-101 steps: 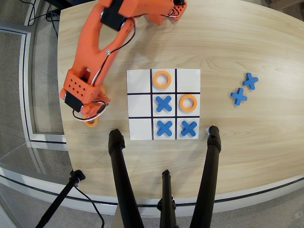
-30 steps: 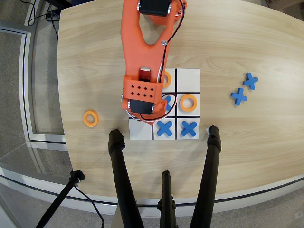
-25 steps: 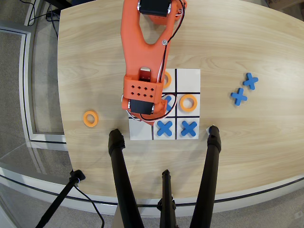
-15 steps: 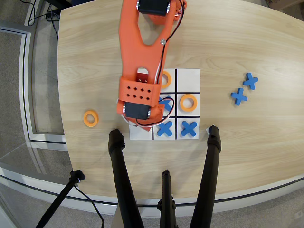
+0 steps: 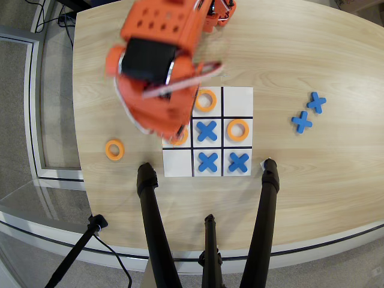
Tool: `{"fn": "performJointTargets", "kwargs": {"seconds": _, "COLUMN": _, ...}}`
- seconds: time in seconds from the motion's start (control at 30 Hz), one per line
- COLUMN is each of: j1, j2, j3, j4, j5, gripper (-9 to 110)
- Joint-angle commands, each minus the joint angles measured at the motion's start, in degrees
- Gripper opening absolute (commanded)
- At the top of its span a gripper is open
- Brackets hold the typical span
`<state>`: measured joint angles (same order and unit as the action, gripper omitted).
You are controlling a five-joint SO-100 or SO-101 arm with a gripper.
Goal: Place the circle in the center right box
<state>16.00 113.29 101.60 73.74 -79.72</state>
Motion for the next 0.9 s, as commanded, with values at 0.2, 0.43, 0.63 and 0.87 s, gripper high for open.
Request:
{"fn": "performJointTargets", "kwargs": {"seconds": 0.2, "j1": -1.7, "j2": 29.1, "j3": 32.2, "j4": -0.6, "j5": -2.5, "gripper": 11}}
{"fn": "performJointTargets", "kwargs": {"seconds": 0.43, "j1": -2.9, "j2": 45.6, "j3": 47.1, "j4": -0.2, "j5": -2.0, "gripper": 11}}
{"fn": "performJointTargets", "kwargs": {"seconds": 0.63, "j1": -1.1, "j2": 57.6, "j3": 54.8, "j4": 2.8, "j5": -2.0, "gripper": 0}}
{"fn": "performJointTargets", "kwargs": {"seconds": 0.87, "j1": 4.4, "j2": 67.1, "j3": 63.3, "j4": 4.0, "j5": -1.5, "gripper": 0}}
